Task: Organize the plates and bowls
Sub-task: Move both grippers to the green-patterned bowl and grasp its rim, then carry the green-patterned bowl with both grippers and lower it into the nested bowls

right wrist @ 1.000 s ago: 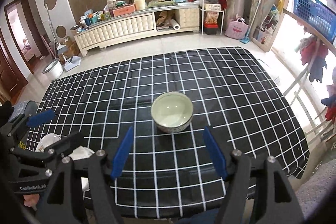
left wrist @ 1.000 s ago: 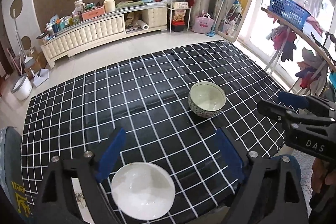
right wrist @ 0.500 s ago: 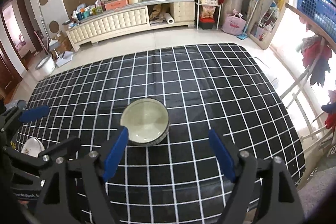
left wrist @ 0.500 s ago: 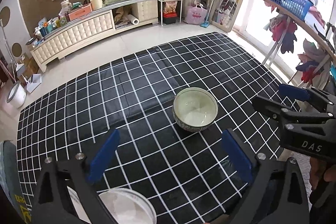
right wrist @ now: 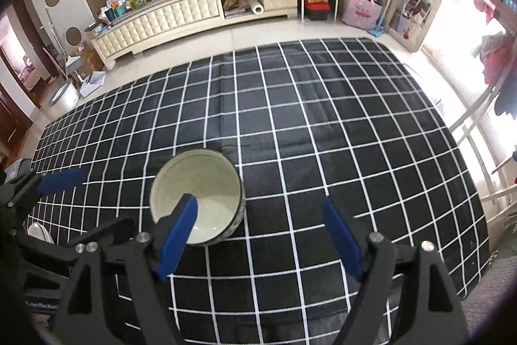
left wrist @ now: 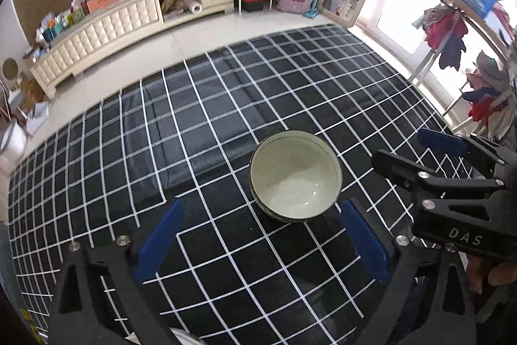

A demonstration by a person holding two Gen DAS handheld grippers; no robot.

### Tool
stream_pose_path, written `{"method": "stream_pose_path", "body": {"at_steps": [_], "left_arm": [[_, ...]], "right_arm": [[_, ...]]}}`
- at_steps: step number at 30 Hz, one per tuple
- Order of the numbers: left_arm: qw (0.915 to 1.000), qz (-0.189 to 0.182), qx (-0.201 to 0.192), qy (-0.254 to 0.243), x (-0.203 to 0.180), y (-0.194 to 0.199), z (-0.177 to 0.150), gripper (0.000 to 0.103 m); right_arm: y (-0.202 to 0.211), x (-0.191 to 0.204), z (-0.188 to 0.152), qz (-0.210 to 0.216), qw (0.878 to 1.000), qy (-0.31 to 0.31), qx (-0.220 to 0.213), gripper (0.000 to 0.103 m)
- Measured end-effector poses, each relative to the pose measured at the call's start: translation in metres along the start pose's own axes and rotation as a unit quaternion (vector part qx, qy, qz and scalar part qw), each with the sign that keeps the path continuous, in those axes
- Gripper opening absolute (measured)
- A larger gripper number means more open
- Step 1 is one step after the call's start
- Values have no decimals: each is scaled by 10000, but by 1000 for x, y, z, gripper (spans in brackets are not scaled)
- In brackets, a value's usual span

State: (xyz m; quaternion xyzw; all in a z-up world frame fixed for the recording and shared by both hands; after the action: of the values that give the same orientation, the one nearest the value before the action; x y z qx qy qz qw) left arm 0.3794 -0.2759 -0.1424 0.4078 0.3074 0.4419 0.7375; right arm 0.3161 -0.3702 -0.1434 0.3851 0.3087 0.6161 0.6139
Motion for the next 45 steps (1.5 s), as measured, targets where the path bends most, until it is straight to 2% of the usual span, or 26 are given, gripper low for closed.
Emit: {"method": "stream_pose_path", "body": {"at_steps": [5, 16, 20, 21, 22, 23, 24, 25, 27, 30, 32, 33, 34, 36, 45], "left_arm": [[9996, -10, 258, 60, 6, -27, 4, 97], [9982, -43, 567, 167, 11, -60, 7, 97], [9972, -58, 686, 290, 14, -70, 5, 97], [9970, -82, 699, 320, 15, -71, 4, 96], [9969, -107, 713, 331, 15, -73, 4, 91], [9968, -116, 718, 329, 16, -74, 4, 86], [9967, -112, 741, 323, 16, -76, 3, 78], [9964, -106, 775, 329, 16, -78, 2, 70], [9959, -134, 837, 330, 15, -81, 1, 62], [9955, -200, 878, 305, 14, -85, -1, 60], [9946, -238, 972, 288, 13, -89, -5, 46], [9938, -253, 1038, 306, 13, -92, -6, 32], [9928, -280, 1110, 345, 12, -95, -8, 23], [9912, -430, 1161, 465, 12, -98, -10, 20], [9924, -346, 1105, 420, 12, -94, -12, 19]], "right_arm": [[-20, -3, -3, 28, 9997, -82, 216, 82], [-44, -9, -6, 89, 9984, -273, 484, 81], [-52, -2, -9, 284, 9973, -295, 606, 72], [-54, 1, -10, 281, 9973, -251, 631, 67], [-56, 3, -10, 280, 9972, -223, 653, 64], [-58, 6, -12, 318, 9969, -180, 691, 57], [-58, 8, -12, 347, 9968, -157, 710, 45], [-59, 11, -13, 377, 9966, -101, 729, 41], [-61, 15, -15, 419, 9962, -53, 765, 35], [-63, 18, -16, 450, 9958, -46, 801, 30], [-65, 18, -17, 518, 9952, -82, 822, 27], [-66, 19, -17, 554, 9949, -93, 832, 24], [-67, 19, -17, 588, 9947, -95, 838, 22], [-67, 19, -17, 600, 9948, -90, 822, 21], [-63, 19, -17, 465, 9952, -214, 829, 16]]}}
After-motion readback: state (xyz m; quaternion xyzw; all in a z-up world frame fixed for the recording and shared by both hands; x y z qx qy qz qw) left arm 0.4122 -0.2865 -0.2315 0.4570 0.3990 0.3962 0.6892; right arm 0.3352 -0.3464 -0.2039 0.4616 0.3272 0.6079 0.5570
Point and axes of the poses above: each gripper's, at about its wrist camera, not at the fingertips, and y roughly against the way its jaws point, x to its left, z to its top, the point moved 6 cm from there along -y, roughly the way its jaws point, and after that the axes turned 1 degree about -z, right-handed, at the moved point
